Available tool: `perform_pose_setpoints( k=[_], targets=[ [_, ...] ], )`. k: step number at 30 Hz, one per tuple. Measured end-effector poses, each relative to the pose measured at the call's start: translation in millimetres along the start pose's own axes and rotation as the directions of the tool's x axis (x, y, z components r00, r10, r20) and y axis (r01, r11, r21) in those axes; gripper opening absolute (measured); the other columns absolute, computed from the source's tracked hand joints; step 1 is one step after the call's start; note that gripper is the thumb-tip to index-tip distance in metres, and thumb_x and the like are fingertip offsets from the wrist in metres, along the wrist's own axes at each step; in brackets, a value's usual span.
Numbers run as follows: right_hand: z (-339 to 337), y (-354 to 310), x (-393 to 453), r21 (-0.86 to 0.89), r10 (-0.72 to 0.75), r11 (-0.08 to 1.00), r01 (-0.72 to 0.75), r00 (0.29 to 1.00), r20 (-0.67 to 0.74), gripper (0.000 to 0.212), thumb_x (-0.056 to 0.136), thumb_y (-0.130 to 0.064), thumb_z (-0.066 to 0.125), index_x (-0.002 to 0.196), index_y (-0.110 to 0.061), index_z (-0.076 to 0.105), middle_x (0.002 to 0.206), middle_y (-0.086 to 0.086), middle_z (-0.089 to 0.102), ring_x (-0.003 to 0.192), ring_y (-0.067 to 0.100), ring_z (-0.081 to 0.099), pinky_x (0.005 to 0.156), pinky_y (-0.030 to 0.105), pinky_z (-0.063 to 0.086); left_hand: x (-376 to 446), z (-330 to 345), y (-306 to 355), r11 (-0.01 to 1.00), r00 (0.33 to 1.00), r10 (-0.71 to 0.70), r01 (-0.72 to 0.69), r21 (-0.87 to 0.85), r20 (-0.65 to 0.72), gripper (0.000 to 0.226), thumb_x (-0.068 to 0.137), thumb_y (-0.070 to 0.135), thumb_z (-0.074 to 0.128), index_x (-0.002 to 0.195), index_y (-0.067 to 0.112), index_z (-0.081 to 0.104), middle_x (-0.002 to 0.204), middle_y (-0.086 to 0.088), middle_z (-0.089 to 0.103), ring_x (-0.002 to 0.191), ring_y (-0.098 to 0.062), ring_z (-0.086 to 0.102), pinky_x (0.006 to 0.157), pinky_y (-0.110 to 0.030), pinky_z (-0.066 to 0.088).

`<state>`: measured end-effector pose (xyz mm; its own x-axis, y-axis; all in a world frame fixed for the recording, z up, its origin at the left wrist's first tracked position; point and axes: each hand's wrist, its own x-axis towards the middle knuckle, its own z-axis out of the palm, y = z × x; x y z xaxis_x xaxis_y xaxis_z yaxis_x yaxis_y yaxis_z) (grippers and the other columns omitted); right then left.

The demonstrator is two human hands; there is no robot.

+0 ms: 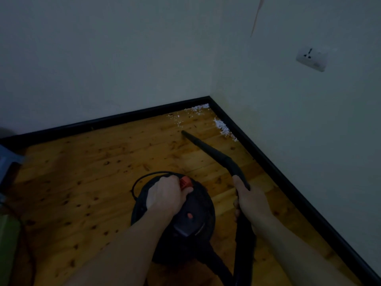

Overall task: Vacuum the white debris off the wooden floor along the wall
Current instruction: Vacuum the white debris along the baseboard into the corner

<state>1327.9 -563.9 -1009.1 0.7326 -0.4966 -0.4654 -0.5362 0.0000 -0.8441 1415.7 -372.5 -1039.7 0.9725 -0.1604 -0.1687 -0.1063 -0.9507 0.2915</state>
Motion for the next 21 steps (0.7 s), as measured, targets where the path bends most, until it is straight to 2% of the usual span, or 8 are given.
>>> perform_pose_setpoints(
  k=[6,11,17,21],
  targets=[
    [19.5,-7.5,29.1,-0.009,-0.009,1.000,0.009,0.999,0.036,0.049,0.104,-0.053,0.054,0.083,-0.009,0.055,0.058,0.008,0.050,0.044,0.023,0.050,0.048,0.033,0.047,10.3,-5.1,8.0,1.000,1.000,-0.008,0.008,0.010,-0.007,0.046,0.095,0.066,0.059,0.102,0.020,0.063,0.100,-0.002,0.067,0.092,-0.025,0.066,0.066,-0.035,0.043],
    [34.2,-17.7,55.3,-0.157,-0.106,0.981,0.112,0.993,0.049,0.058,0.103,-0.059,0.051,0.071,-0.010,0.053,0.067,0.016,0.053,0.060,0.028,0.054,0.061,0.040,0.048,16.0,-2.6,18.3,0.996,0.997,-0.071,0.071,-0.051,-0.012,0.042,0.097,0.060,0.060,0.100,0.018,0.065,0.098,-0.004,0.068,0.091,-0.027,0.067,0.067,-0.036,0.045],
    [43.6,-35.5,80.9,-0.181,-0.140,0.971,0.155,0.986,0.094,0.056,0.104,-0.057,0.051,0.073,-0.010,0.052,0.071,0.016,0.052,0.062,0.027,0.053,0.058,0.036,0.045,35.0,-8.9,25.0,0.993,0.995,-0.103,0.102,-0.057,-0.010,0.041,0.100,0.056,0.060,0.099,0.016,0.067,0.098,-0.005,0.069,0.087,-0.026,0.065,0.069,-0.035,0.048],
    [52.9,-42.5,91.4,-0.164,-0.140,0.974,0.154,0.986,0.096,0.056,0.104,-0.055,0.052,0.070,-0.010,0.052,0.064,0.012,0.052,0.054,0.025,0.053,0.050,0.030,0.044,43.6,-12.5,25.1,0.993,0.994,-0.108,0.108,-0.039,-0.004,0.042,0.099,0.057,0.060,0.095,0.016,0.067,0.094,-0.005,0.069,0.078,-0.024,0.061,0.067,-0.035,0.048]
  ],
)
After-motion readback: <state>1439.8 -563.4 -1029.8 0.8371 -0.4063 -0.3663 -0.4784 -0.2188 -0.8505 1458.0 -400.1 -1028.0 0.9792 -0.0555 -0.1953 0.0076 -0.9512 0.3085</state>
